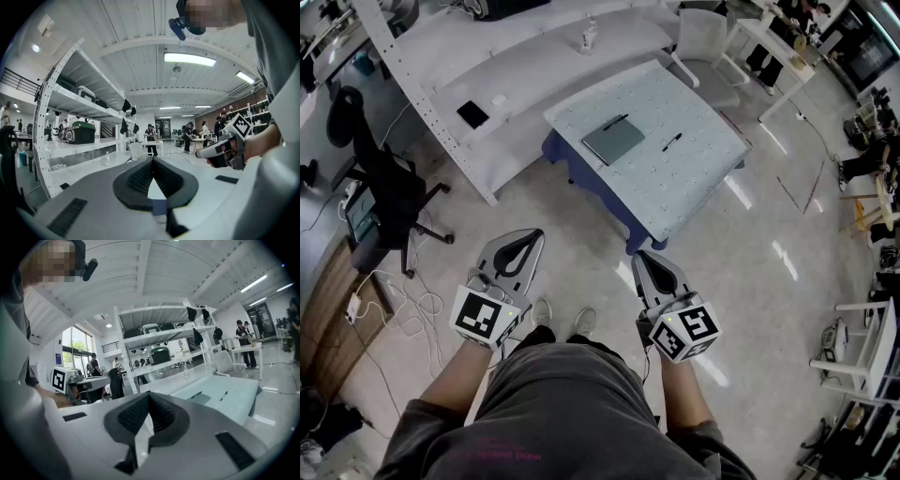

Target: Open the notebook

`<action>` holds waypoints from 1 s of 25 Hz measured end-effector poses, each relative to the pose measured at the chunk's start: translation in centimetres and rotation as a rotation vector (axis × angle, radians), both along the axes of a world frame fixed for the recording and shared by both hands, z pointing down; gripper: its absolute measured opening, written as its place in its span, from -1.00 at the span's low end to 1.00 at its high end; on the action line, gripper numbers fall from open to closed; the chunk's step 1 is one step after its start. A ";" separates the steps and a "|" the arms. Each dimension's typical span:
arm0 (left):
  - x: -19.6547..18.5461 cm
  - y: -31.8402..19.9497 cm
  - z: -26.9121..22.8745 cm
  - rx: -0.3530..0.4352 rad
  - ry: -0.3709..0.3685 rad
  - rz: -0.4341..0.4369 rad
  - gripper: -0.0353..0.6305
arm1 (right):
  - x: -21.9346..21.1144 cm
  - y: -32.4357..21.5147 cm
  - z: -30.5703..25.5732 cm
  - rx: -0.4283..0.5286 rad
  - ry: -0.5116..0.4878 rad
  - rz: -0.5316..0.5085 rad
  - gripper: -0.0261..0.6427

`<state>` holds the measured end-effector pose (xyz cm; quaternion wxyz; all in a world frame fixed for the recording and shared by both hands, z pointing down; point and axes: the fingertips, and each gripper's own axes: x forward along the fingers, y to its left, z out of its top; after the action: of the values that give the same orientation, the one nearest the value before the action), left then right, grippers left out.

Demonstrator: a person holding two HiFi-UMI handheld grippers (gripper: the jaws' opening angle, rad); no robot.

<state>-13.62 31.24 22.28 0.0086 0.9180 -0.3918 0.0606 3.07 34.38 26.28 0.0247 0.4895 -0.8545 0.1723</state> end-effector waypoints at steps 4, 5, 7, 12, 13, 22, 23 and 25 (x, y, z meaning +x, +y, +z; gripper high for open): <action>0.3 0.2 0.1 -0.004 -0.002 0.004 -0.89 | -0.1 0.0 -0.3 0.006 0.003 -0.010 -0.91; 0.3 0.2 0.2 -0.006 -0.003 0.006 -0.89 | -0.1 0.0 -0.4 0.007 0.000 -0.011 -0.91; 0.4 0.4 0.3 -0.009 -0.005 0.010 -0.89 | -0.2 0.0 -1.0 0.013 -0.008 -0.011 -0.91; 0.5 0.3 0.4 -0.013 -0.003 0.012 -0.89 | -0.4 -0.1 -1.5 0.025 -0.009 -0.019 -0.91; 0.6 0.3 0.4 -0.013 -0.002 0.012 -0.89 | -0.4 -0.2 -1.4 0.025 -0.007 -0.019 -0.91; 0.9 0.2 0.8 -0.024 0.000 0.018 -0.89 | -0.5 -0.2 -1.0 0.018 -0.008 -0.018 -0.91; 0.9 0.2 0.8 -0.023 0.000 0.019 -0.89 | -0.6 -0.2 -1.0 0.018 -0.009 -0.020 -0.91; 1.0 0.1 0.8 -0.020 0.000 0.020 -0.89 | -0.7 -0.2 -0.8 0.017 -0.010 -0.022 -0.91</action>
<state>-12.64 31.37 23.07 0.0171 0.9218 -0.3819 0.0644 2.40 34.13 25.43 0.0180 0.4794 -0.8613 0.1672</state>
